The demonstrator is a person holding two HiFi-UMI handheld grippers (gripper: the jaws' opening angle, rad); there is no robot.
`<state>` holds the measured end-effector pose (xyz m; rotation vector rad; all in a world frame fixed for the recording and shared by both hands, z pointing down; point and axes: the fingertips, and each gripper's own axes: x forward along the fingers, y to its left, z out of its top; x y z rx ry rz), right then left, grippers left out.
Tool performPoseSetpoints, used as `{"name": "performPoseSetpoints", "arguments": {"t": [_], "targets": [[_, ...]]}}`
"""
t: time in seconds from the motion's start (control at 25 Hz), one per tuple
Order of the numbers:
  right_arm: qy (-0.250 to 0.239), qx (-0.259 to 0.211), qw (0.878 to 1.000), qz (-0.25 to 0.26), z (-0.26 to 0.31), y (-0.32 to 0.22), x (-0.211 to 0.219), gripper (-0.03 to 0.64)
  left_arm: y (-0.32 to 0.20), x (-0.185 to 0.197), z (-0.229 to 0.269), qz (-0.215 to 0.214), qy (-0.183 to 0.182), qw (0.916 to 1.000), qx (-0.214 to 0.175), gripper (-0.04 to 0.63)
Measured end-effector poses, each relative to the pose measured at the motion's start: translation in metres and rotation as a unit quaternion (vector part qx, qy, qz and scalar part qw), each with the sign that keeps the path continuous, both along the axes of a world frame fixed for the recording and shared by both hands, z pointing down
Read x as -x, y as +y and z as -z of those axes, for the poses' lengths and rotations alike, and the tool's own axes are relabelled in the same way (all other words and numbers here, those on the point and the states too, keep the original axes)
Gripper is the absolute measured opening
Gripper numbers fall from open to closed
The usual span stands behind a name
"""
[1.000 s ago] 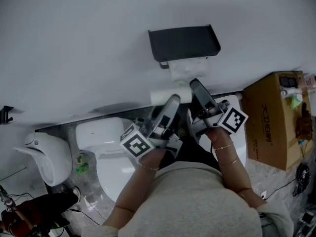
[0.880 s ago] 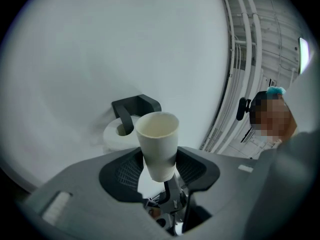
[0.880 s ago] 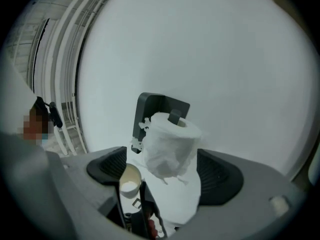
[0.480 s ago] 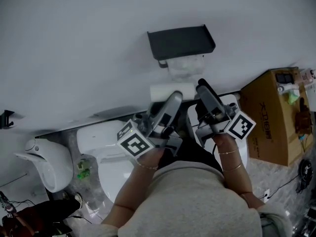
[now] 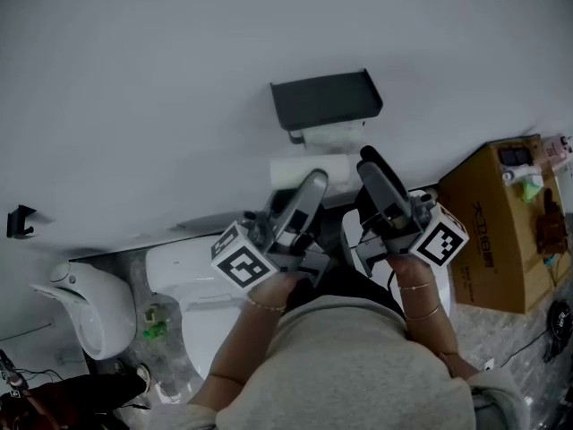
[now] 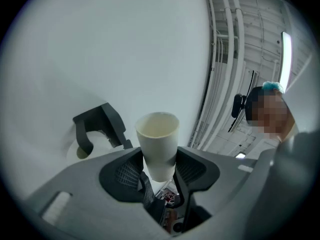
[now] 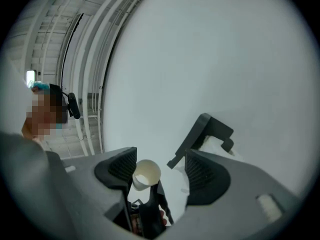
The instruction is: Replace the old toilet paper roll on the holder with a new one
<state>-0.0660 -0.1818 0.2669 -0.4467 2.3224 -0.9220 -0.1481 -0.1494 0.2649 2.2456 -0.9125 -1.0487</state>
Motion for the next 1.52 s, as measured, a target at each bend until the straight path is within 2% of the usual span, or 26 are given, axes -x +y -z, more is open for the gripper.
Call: {"name": "performPoseSetpoints", "arguments": {"t": [0.08,0.24,0.32,0.48,0.6,0.76,1.16,1.32,1.52], "targets": [[0.015,-0.020,1.000,-0.008,0.006,0.000,-0.002,0.291,-0.002,-0.003,0.005,-0.001,-0.019,0.9998,-0.008,0.209],[0.032,-0.055,0.998,-0.015,0.018,0.002,-0.001,0.206,-0.003,-0.005,0.011,0.005,-0.062,0.9979,-0.020,0.209],[0.031,-0.055,0.998,-0.009,0.020,0.002,0.000,0.205,-0.003,-0.003,0.014,0.011,-0.066,0.9975,-0.024,0.209],[0.030,-0.063,0.998,-0.005,0.026,0.001,-0.004,0.126,-0.007,0.003,0.021,0.041,-0.050,0.9975,-0.028,0.209],[0.024,-0.070,0.997,0.004,0.030,0.001,-0.004,0.109,-0.009,0.005,0.024,0.057,-0.058,0.9961,-0.034,0.209],[0.020,-0.077,0.997,0.013,0.031,0.002,-0.003,0.049,-0.011,-0.003,0.023,0.045,-0.076,0.9953,-0.039,0.209],[0.030,-0.073,0.997,-0.003,0.024,0.003,0.003,0.005,-0.007,0.000,0.012,0.042,-0.081,0.9954,-0.029,0.209],[0.039,-0.077,0.996,0.001,0.023,0.003,0.005,0.005,-0.012,0.003,0.007,0.056,-0.076,0.9954,-0.018,0.209],[0.054,-0.089,0.995,0.001,0.022,0.001,0.005,0.005,-0.011,-0.002,0.006,0.042,-0.070,0.9964,-0.024,0.209]]}}
